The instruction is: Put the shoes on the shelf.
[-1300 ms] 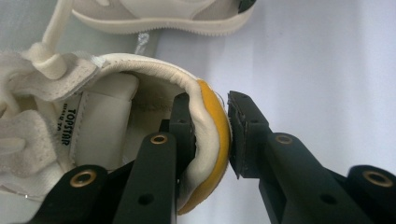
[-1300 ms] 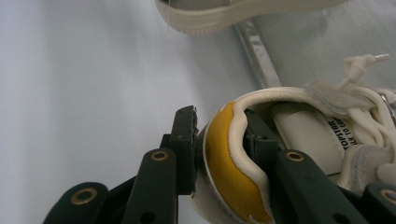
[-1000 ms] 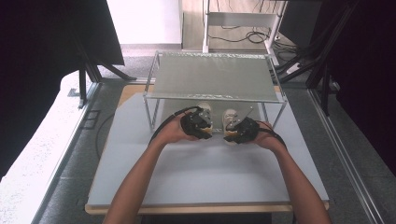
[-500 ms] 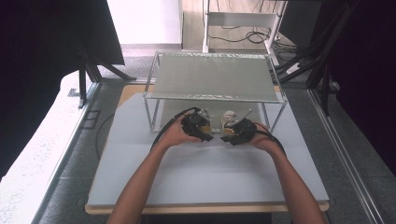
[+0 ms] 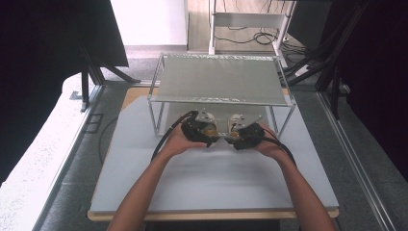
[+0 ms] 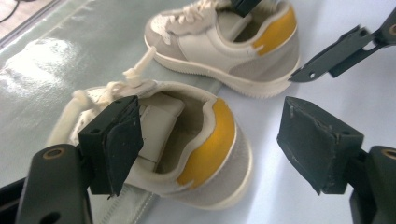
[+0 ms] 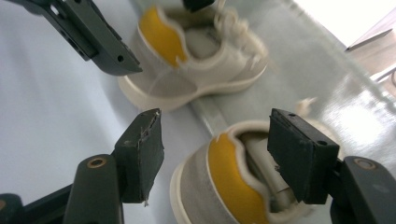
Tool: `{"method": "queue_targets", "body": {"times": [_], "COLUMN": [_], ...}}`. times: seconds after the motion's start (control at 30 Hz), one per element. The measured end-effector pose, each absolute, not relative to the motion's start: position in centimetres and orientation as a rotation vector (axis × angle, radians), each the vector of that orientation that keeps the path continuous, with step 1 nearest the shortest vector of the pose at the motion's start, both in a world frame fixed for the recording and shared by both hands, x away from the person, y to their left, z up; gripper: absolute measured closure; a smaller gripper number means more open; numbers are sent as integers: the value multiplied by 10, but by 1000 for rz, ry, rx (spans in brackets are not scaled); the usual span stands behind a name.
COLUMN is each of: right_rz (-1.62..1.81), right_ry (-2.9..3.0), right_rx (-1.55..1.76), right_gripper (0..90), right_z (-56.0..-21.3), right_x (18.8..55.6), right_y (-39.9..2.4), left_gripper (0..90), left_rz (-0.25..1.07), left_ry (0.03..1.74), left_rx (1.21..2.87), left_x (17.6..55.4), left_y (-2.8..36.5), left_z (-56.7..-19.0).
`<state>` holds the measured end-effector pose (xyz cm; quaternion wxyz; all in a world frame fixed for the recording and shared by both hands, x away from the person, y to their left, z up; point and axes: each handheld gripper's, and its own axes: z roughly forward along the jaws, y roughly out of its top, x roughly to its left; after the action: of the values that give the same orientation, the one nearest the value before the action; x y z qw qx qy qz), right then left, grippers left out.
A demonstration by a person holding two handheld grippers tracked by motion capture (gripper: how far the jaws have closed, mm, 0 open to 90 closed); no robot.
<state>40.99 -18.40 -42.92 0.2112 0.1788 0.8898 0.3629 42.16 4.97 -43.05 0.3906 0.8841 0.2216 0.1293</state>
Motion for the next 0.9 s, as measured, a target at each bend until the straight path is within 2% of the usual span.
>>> {"method": "queue_targets", "body": {"times": [0.2, 0.27, 0.47, 0.6, 0.73, 0.9], "right_rz": [1119, 1154, 1210, 1117, 1037, 1010], "right_ry": [2402, 2378, 2322, 2306, 2296, 2273], "right_rx": [516, 546, 652, 778, 911, 1009], "right_gripper": [372, 405, 646, 786, 855, 857], "right_z": [-419, -419, -428, -447, -466, -480], "right_x": [389, 381, 361, 363, 376, 394], "right_y": [-201, -210, -239, -247, -248, -239], "left_gripper": [255, 315, 614, 737, 811, 811], "left_rz": [315, 316, 306, 275, 266, 240], "left_ry": [644, 673, 821, 908, 962, 1007], "left_rx": [2157, 2138, 2091, 2092, 2121, 2121], "left_x": [403, 397, 386, 389, 398, 411], "left_y": [75, 84, 109, 116, 113, 103], "left_z": [-429, -430, -440, -453, -468, -481]}}
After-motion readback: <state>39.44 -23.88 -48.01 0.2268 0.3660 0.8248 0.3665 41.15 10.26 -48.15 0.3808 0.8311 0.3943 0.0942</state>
